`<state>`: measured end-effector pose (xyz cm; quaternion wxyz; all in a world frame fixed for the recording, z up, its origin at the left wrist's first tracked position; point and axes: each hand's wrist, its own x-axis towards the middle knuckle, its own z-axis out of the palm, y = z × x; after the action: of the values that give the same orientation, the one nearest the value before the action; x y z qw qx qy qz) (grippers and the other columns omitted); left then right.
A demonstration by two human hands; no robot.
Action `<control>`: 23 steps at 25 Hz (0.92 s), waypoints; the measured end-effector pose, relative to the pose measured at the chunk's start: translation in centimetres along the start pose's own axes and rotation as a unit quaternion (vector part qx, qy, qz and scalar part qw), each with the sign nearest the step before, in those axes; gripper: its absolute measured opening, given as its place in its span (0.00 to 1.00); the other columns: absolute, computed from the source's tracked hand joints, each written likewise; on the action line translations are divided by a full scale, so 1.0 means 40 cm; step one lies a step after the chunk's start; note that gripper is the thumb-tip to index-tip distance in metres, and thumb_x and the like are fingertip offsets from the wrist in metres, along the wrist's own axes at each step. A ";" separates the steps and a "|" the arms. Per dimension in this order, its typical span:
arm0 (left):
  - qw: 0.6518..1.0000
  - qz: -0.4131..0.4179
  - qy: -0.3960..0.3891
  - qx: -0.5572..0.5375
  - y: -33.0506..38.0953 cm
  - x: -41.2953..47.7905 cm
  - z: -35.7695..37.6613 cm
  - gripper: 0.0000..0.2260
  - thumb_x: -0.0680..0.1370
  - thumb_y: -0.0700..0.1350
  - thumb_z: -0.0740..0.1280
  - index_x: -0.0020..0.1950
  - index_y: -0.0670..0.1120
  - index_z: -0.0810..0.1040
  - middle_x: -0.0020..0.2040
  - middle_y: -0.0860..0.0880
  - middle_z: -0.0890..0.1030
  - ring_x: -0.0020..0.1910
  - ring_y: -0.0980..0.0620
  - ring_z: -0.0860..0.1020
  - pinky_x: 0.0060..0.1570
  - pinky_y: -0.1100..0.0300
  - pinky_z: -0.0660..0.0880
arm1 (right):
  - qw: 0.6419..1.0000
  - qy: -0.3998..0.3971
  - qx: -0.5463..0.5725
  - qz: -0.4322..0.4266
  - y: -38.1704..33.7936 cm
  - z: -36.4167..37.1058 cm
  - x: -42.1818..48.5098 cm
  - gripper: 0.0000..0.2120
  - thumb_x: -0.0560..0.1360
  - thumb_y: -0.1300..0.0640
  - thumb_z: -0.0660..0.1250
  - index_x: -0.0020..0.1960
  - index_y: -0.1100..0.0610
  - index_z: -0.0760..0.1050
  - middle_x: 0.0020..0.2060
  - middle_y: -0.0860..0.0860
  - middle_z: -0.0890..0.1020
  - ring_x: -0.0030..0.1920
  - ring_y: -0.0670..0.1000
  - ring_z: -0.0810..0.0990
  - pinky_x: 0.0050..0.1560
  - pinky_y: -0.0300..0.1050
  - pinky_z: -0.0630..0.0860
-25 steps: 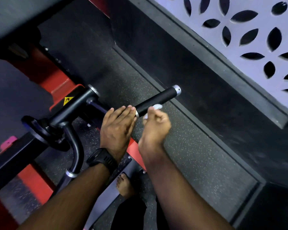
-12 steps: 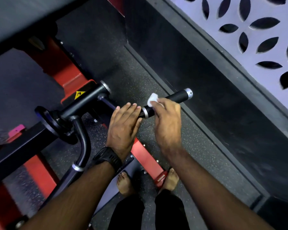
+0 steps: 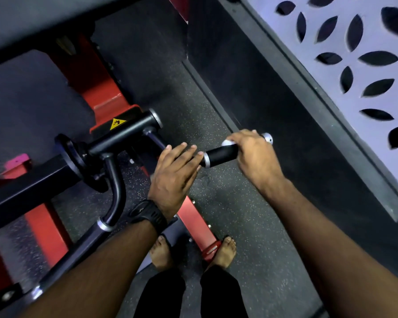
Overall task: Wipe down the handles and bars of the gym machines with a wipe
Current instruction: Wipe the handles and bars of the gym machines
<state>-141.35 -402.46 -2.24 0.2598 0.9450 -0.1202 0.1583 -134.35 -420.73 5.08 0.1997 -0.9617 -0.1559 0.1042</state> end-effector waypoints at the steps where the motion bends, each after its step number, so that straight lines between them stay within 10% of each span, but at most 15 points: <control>1: 1.000 0.004 0.000 0.000 0.001 0.001 0.000 0.15 0.81 0.46 0.61 0.64 0.43 0.79 0.64 0.45 0.79 0.66 0.45 0.70 0.71 0.45 0.60 | 0.999 -0.016 0.009 -0.035 -0.013 0.002 -0.002 0.16 0.74 0.70 0.62 0.54 0.53 0.79 0.50 0.49 0.81 0.53 0.50 0.77 0.63 0.50 0.72; 16: 0.999 -0.044 -0.008 -0.016 -0.001 0.012 -0.014 0.16 0.81 0.50 0.61 0.62 0.45 0.81 0.60 0.47 0.81 0.66 0.46 0.69 0.73 0.51 0.53 | 0.997 -0.030 -0.019 -0.063 0.004 0.015 0.009 0.14 0.75 0.66 0.60 0.54 0.53 0.78 0.49 0.49 0.81 0.52 0.50 0.77 0.66 0.49 0.67; 23: 0.999 -0.044 -0.018 -0.013 0.004 0.009 -0.014 0.16 0.81 0.49 0.60 0.64 0.46 0.80 0.61 0.47 0.80 0.67 0.45 0.69 0.74 0.50 0.52 | 0.989 0.079 -0.025 0.119 0.068 -0.005 -0.005 0.10 0.76 0.66 0.64 0.53 0.55 0.79 0.50 0.51 0.80 0.50 0.51 0.78 0.59 0.43 0.73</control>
<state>-141.19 -402.35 -1.58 0.2767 0.9484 -0.0855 0.1287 -133.80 -423.23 4.17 0.1732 -0.9834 -0.0265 0.0475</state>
